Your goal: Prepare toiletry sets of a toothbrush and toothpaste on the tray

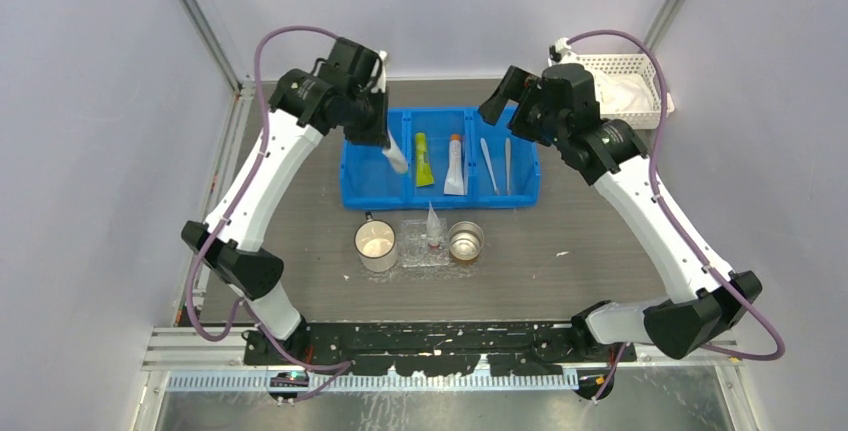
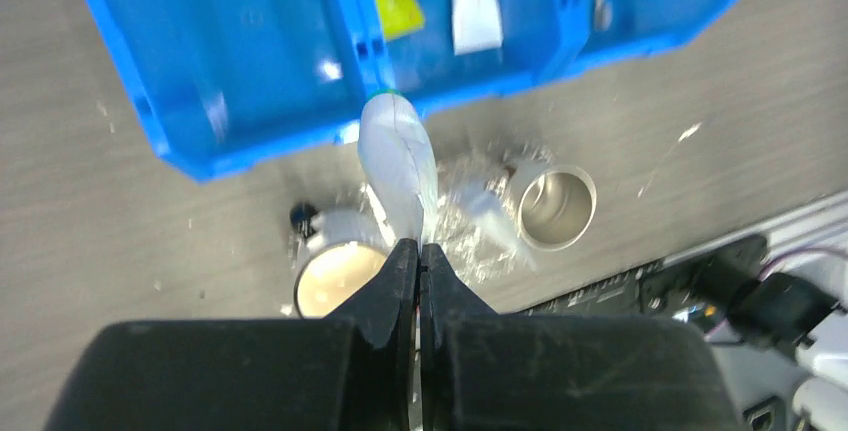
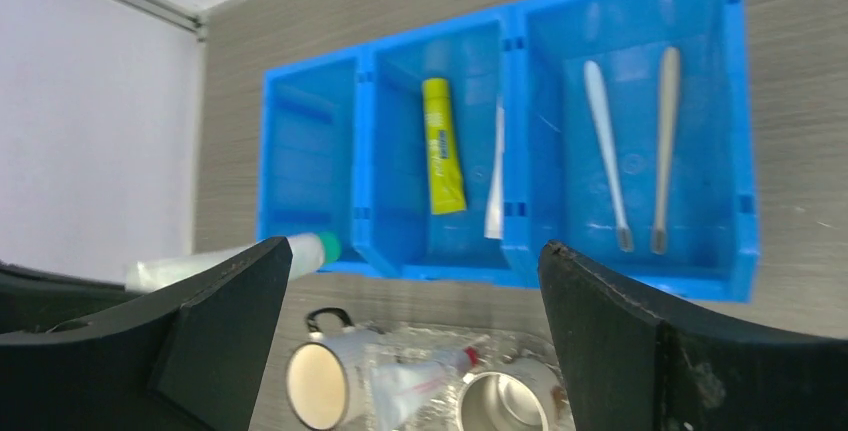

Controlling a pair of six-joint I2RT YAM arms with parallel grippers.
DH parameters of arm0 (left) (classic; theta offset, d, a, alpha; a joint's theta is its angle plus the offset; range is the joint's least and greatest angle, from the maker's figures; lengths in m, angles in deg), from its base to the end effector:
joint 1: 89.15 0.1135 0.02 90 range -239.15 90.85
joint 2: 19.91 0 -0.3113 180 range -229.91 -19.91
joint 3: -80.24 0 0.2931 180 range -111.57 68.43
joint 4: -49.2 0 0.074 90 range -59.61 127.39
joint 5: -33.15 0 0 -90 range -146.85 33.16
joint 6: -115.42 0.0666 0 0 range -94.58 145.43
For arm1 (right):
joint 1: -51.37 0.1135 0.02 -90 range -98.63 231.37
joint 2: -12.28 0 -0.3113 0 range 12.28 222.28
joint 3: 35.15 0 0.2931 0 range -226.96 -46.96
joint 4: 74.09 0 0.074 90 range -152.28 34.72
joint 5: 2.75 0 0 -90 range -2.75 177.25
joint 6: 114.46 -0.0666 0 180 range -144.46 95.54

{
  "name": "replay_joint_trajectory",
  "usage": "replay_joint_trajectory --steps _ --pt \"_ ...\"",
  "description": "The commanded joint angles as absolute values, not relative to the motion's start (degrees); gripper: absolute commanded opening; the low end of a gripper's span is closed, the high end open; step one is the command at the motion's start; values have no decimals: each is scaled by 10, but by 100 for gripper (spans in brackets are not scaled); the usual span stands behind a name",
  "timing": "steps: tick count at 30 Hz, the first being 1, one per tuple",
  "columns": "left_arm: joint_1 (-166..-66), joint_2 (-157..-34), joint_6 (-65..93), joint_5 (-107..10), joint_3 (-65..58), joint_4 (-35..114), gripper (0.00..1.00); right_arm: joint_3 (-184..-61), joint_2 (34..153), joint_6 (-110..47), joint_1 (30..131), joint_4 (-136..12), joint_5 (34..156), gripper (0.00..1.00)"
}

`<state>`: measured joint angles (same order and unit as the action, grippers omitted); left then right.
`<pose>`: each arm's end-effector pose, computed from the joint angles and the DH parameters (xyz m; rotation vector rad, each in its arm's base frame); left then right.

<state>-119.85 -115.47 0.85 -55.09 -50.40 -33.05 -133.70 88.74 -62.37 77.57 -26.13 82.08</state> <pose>0.3305 -0.1986 0.4887 0.1458 2.4462 -0.4791 0.3122 0.1469 0.4651 0.2700 2.0580 0.6104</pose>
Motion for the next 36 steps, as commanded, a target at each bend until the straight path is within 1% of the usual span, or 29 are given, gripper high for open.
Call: replay_joint_trajectory --steps 1,7,17,20,36 --pt "-1228 -1151 22 -538 -523 -444 1 -1301 878 -572 777 -218 787 100" --pt "-1269 -1149 13 -549 -541 -495 1 -1270 866 -573 777 -222 804 99" --pt "-1348 -1170 -11 -565 -547 -519 1 -1240 846 -565 775 -225 800 100" --pt "-1365 -1176 -19 -591 -542 -514 1 -1234 843 -565 774 -227 805 100" --pt "-1377 -1173 -15 -627 -472 -452 1 -1209 834 -563 765 -234 821 100"
